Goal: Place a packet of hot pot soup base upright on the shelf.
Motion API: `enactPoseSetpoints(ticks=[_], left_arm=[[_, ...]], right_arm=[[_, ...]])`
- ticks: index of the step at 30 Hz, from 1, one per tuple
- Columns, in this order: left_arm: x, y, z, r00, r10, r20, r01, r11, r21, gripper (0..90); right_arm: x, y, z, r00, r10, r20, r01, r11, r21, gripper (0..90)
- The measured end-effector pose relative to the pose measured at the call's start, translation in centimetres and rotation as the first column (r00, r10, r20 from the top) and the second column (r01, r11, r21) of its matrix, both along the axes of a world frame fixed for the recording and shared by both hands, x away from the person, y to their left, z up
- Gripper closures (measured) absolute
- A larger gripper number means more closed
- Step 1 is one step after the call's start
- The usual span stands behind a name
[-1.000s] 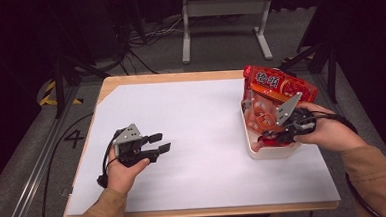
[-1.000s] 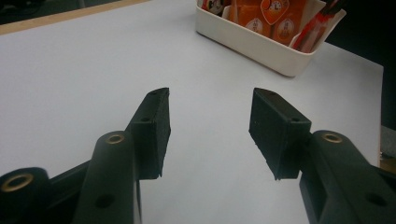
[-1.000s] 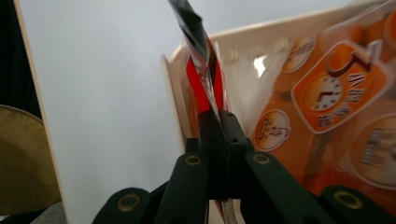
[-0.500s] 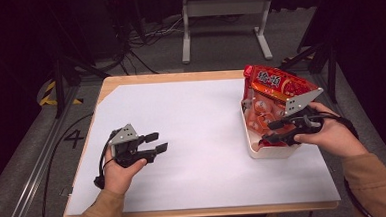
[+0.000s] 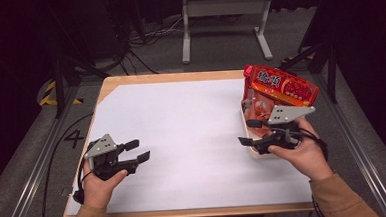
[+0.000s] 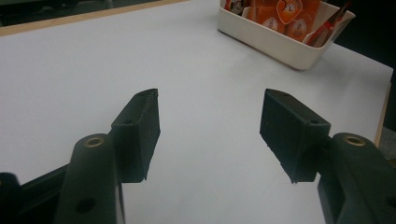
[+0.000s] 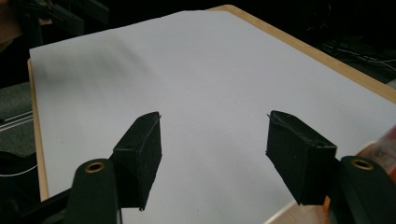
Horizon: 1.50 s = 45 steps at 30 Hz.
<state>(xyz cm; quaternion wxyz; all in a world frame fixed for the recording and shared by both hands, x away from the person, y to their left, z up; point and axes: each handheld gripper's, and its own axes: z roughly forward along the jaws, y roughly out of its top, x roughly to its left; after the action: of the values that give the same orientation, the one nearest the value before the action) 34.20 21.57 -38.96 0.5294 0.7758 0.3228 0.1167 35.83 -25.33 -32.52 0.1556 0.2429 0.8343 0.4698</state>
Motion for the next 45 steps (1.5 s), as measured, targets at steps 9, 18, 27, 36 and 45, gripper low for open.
enactPoseSetpoints(ticks=[9, 18, 27, 36, 45], left_arm=[[-0.8, 0.6, -0.3, 0.9996, 0.024, 0.011, -0.024, 0.9993, 0.028, 37.1], [-1.1, 0.4, -1.1, 0.9999, 0.011, -0.005, -0.011, 0.9991, 0.041, 35.7], [-0.9, 0.3, -2.0, 1.0, -0.006, -0.004, 0.006, 0.9995, 0.031, 33.1], [-0.3, 0.4, -3.8, 0.9997, -0.021, 0.008, 0.021, 0.9997, 0.015, 30.9], [0.0, -0.4, -5.6, 0.9995, -0.026, -0.016, 0.027, 0.9977, 0.062, 28.0]], right_arm=[[-0.5, 2.7, -2.8, 0.998, -0.063, 0.013, 0.062, 0.9977, 0.025, 33.3], [-2.1, 5.0, -4.1, 0.993, -0.083, 0.083, 0.076, 0.9934, 0.086, 30.7], [-1.8, 6.9, -7.9, 0.9926, -0.105, 0.061, 0.099, 0.9908, 0.093, 26.0], [-0.9, 6.8, -11.3, 0.9892, -0.142, 0.036, 0.141, 0.9891, 0.043, 24.3], [-0.6, 6.8, -12.2, 0.9884, -0.151, 0.015, 0.151, 0.9885, 0.009, 21.7]])
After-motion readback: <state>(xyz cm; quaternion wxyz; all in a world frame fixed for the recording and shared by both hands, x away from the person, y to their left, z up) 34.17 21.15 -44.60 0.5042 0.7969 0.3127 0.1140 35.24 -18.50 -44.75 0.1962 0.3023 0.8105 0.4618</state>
